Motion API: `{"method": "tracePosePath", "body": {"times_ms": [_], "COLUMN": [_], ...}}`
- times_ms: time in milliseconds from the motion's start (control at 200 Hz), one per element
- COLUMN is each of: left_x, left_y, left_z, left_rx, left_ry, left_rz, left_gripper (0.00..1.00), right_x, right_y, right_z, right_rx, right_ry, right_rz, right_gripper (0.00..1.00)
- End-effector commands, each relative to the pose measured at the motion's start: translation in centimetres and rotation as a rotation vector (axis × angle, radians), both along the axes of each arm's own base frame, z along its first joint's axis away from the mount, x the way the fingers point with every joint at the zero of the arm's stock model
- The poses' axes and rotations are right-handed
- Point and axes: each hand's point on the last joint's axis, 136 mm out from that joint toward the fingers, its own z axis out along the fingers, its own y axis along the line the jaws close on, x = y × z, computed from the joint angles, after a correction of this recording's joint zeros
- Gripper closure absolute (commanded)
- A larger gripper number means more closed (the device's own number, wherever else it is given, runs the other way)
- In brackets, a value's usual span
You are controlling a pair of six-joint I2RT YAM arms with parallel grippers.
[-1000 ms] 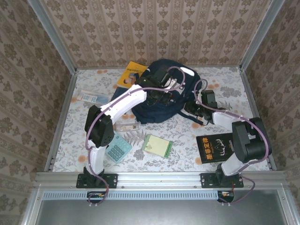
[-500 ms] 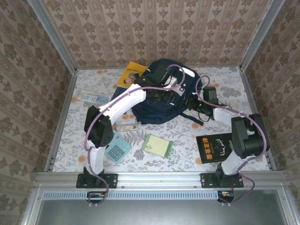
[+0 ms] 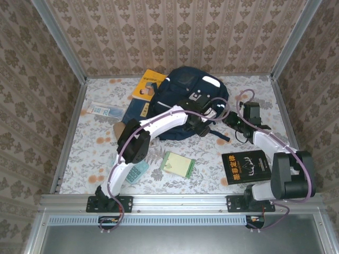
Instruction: Pack the student bag
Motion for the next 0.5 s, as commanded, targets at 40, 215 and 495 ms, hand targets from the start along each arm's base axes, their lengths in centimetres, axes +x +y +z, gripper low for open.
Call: {"method": "tracePosePath", "body": {"times_ms": [40, 215, 495], "left_x": [1.6, 2.4, 3.8], "left_y": [0.4, 0.3, 1.7], "left_z": [-0.1, -0.6, -2.6], "left_rx": [0.097, 0.153, 0.253], "left_ry": [-0.121, -0.218, -0.291], "left_rz": [-0.027, -0.022, 0.002], "left_gripper": [0.41, 0.39, 0.71], "right_x": [-1.1, -1.4, -1.7], "right_y": [-0.1, 0.3, 0.8], "right_z": [0.7, 0.5, 0.9], "right_rx": [0.015, 0.044, 0.065], "right_ry": [-0.002, 0.004, -0.004], "right_rz": [-0.014, -0.002, 0.017], "right_gripper": [0.58, 0.58, 0.57]}}
